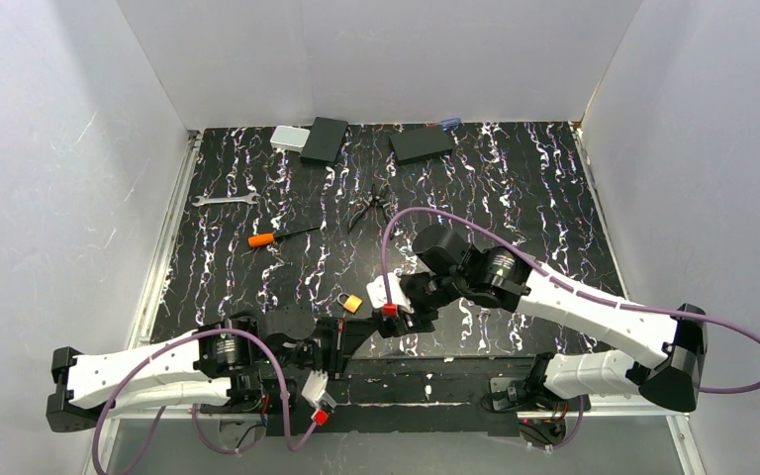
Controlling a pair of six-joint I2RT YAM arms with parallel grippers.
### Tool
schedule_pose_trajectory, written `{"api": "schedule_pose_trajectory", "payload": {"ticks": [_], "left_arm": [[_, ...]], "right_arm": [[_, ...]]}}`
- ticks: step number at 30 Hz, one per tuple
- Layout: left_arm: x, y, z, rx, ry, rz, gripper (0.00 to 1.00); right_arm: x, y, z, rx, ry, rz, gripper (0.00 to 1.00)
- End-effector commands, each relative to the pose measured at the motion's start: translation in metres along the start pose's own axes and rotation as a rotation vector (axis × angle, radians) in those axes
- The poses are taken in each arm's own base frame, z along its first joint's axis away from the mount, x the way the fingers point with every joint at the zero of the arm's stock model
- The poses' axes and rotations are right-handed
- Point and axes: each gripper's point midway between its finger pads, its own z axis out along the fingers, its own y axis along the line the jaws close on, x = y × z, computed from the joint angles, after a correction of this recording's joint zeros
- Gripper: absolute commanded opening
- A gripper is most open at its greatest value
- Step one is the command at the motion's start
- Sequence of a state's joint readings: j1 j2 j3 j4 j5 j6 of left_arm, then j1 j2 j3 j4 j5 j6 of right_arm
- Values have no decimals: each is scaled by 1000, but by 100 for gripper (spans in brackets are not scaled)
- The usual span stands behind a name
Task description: Unlock with the key
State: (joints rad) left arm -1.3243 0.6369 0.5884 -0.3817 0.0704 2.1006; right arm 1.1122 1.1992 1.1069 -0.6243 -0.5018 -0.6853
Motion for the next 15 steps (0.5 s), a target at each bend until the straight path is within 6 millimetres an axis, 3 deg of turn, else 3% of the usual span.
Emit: {"api": "schedule_pose_trajectory", "payload": {"ticks": [1, 4, 9, 15], "left_arm": [[12, -28, 2, 164, 57, 89, 0], [12, -29, 0, 169, 58, 62, 2], [11, -28, -5, 161, 48, -9, 23], [9, -22, -11, 129, 34, -125, 29]], "right_arm": [[-80, 4, -21, -24, -267, -152, 1], [-70, -4, -20, 52, -250, -152, 1], [-56, -15, -25, 162, -219, -157, 1], [-45, -22, -28, 238, -201, -157, 1]]}}
